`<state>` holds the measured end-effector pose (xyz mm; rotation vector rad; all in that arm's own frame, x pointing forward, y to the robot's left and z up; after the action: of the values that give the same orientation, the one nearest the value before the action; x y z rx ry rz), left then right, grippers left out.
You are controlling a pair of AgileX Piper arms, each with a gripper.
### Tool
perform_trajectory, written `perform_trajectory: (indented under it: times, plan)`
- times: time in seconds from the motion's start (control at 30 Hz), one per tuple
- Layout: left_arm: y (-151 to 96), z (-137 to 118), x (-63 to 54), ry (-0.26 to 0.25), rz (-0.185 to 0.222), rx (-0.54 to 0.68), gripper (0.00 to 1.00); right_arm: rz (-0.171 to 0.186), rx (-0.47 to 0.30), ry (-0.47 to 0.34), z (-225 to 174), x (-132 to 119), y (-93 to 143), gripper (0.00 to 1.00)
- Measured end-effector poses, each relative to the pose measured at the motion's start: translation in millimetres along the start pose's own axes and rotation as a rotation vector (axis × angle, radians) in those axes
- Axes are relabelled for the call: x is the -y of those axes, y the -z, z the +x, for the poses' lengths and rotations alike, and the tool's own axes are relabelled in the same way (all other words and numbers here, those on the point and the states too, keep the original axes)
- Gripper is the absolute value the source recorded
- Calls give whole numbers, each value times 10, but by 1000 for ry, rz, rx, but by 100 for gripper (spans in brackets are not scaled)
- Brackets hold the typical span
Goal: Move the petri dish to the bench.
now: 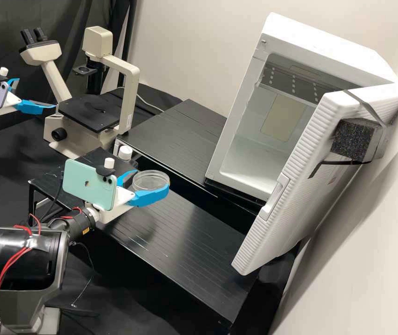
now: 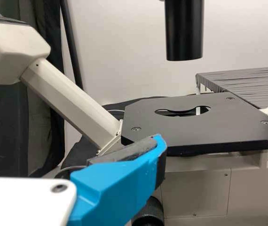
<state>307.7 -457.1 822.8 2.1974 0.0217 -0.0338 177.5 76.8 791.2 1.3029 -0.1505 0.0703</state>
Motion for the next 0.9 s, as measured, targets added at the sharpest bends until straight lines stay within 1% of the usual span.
perform_trajectory:
  times: [0.07, 0.27, 0.4, 0.47, 0.53, 0.73, 0.9]
  plan:
    - [0, 0, 0, 0, 0, 0, 100, 13, 20, -5, 3, -5, -47, 0]
    - [0, 0, 0, 0, 0, 0, 100, 34, 86, 5, -5, 38, -210, 0]
    - [0, 0, 0, 0, 0, 0, 100, 37, 111, 23, -10, 90, -270, 0]
    - [0, 0, 0, 0, 0, 0, 100, 41, 110, 31, -10, 110, -275, 0]
    - [0, 0, 0, 0, 0, 0, 100, 37, 114, 42, -3, 137, -279, 0]
    - [0, 0, 0, 0, 0, 0, 100, 85, 118, 39, 2, 160, -289, 0]
    - [0, 0, 0, 0, 0, 0, 100, 84, 121, 37, 12, 185, -295, 0]
